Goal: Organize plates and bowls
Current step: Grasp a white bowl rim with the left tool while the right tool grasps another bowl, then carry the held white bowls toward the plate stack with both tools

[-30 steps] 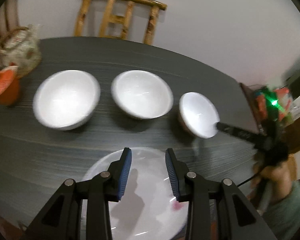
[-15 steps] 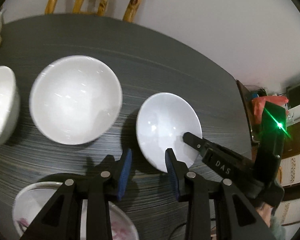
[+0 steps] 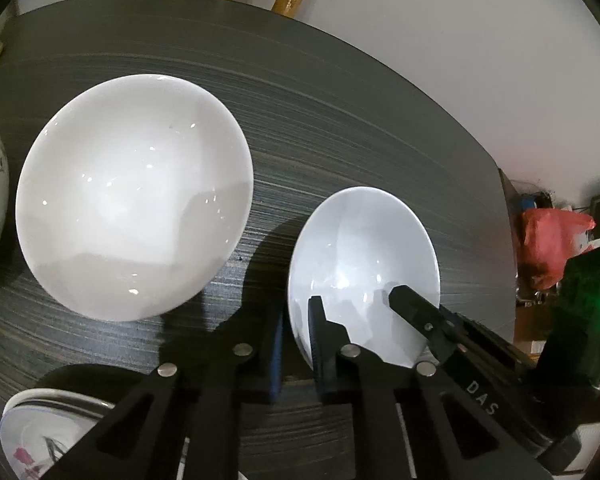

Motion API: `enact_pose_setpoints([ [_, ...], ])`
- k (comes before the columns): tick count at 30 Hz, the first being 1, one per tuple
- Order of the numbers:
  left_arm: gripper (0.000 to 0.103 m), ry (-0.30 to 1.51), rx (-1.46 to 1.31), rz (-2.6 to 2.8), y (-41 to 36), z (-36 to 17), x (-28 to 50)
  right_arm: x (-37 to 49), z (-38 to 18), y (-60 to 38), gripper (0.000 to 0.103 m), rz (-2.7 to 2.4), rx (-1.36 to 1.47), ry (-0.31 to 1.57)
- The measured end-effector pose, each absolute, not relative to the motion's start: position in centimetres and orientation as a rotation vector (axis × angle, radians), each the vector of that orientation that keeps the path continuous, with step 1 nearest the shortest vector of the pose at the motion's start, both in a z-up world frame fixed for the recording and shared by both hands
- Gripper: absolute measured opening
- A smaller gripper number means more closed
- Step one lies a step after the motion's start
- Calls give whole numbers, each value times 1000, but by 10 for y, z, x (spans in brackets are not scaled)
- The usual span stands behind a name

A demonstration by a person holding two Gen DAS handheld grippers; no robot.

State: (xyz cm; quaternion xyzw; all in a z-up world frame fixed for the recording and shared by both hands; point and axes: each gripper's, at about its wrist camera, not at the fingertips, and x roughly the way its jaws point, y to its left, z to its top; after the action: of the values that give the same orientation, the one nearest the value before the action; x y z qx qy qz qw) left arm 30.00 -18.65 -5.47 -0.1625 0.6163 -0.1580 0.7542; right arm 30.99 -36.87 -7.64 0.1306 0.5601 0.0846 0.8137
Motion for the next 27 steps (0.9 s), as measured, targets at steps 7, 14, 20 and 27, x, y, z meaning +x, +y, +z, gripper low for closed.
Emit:
enact_pose_setpoints([
  [7, 11, 1359, -307, -378, -198, -53, 298, 303, -76, -373, 10, 167, 289, 1194],
  [14, 11, 1384, -275, -409, -205, -54, 279, 282, -75, -380, 10, 146, 308, 1212],
  [20, 11, 1401, -252, -438, -211, -55, 254, 254, -76, -391, 10, 136, 337, 1220],
  [27, 11, 1411, -238, -450, -211, -54, 223, 218, -75, -398, 10, 122, 353, 1230],
])
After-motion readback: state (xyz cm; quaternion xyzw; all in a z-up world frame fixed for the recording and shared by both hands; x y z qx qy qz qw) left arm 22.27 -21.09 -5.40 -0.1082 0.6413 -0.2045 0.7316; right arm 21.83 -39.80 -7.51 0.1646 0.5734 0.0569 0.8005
